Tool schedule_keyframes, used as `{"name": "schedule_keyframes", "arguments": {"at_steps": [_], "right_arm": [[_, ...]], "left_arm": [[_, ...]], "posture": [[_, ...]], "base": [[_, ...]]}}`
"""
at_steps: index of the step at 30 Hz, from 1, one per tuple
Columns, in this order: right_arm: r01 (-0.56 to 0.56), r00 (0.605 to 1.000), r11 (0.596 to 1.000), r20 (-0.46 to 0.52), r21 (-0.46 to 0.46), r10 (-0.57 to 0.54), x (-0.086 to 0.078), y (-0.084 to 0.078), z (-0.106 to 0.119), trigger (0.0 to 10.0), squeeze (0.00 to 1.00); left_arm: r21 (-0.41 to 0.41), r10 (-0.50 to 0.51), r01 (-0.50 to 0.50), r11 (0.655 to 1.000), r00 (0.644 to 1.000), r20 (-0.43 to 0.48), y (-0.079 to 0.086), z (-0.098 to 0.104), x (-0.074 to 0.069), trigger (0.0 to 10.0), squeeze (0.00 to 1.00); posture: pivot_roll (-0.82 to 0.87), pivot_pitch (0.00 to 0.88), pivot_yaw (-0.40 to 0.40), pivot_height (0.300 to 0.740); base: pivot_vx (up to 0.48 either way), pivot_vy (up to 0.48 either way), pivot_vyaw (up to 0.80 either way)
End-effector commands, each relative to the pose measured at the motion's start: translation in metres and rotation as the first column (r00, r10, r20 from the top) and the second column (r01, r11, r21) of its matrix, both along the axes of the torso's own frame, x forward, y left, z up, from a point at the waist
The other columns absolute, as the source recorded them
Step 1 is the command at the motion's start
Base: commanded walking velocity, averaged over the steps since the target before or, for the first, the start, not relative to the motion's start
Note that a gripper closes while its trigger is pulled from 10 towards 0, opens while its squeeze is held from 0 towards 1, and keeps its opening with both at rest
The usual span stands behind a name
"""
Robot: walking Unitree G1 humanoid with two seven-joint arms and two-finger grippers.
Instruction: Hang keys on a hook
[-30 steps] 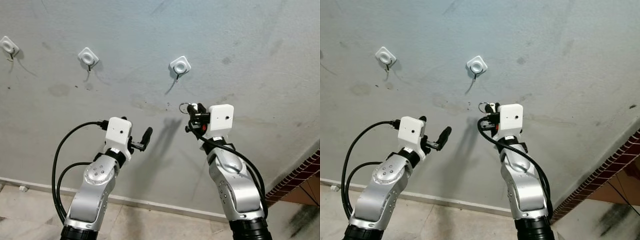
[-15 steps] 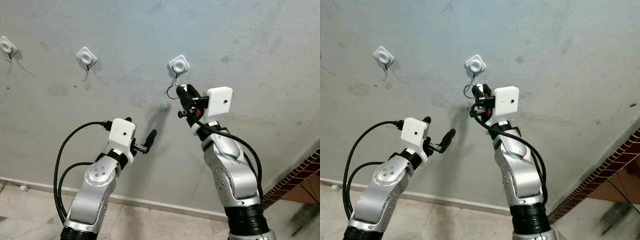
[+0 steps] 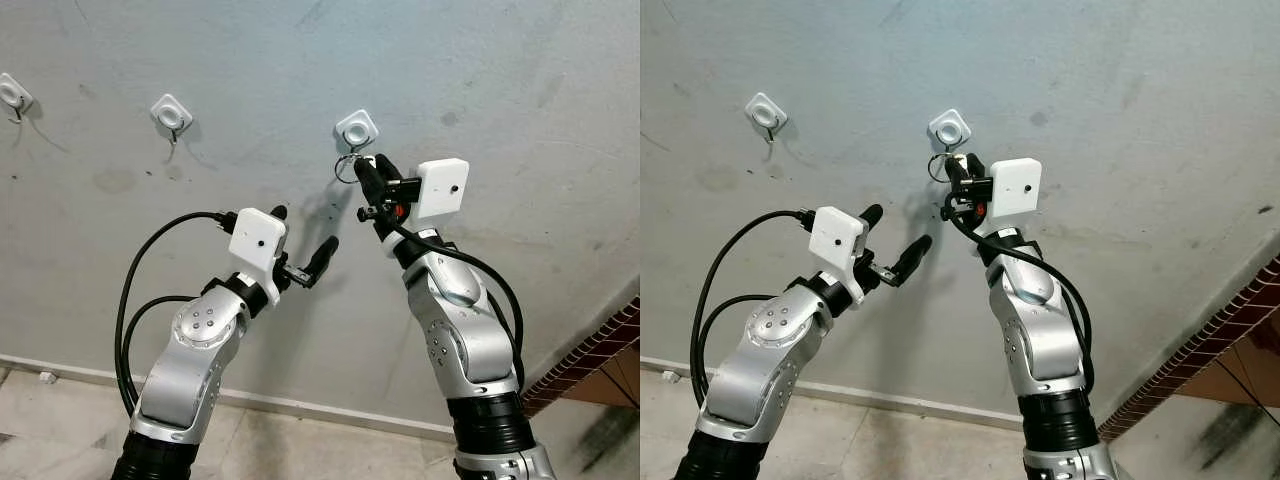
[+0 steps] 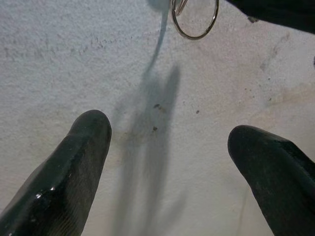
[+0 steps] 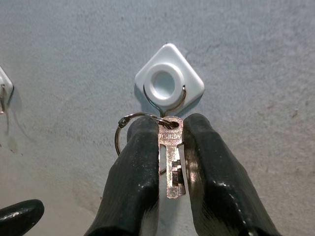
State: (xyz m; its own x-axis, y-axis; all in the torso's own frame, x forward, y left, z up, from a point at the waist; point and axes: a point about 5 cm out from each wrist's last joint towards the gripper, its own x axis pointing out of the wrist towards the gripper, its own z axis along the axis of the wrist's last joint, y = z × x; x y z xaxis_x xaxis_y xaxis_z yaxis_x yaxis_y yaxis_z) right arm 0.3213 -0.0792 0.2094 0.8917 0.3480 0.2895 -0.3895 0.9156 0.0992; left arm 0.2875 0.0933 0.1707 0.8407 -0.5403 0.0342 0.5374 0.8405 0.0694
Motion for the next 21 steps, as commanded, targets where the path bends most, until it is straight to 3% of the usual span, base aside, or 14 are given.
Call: {"name": "schedule_keyframes", "arguments": {"at_steps": [1,13,21], "right_arm": [[-0.008,1.0,1.0,0.014,0.006,0.008,0.003,0.003,0.005,10.0,0.0],[0.008,1.0,1.0,0.01,0.024,-0.008,0.012,0.012,0.007,10.0,0.0],[0.072,0.997,0.997,-0.006,0.02,-0.072,0.015,0.006,0.002,10.0,0.0]], "left_arm": [[-0.003,-0.014,0.014,1.0,1.0,0.02,-0.003,0.008,0.0,10.0,0.0],[-0.016,-0.02,0.021,1.0,0.999,0.025,-0.005,0.014,0.0,10.0,0.0],[-0.017,-0.026,0.027,1.0,0.999,0.028,-0.005,0.016,0.001,10.0,0.0]], "posture": [[0.2,0.0,-0.029,0.74],[0.21,0.0,-0.034,0.74],[0.22,0.0,-0.034,0.74]], "base": [[0.0,0.0,0.0],[0.0,0.0,0.0],[0.0,0.0,0.0]]}}
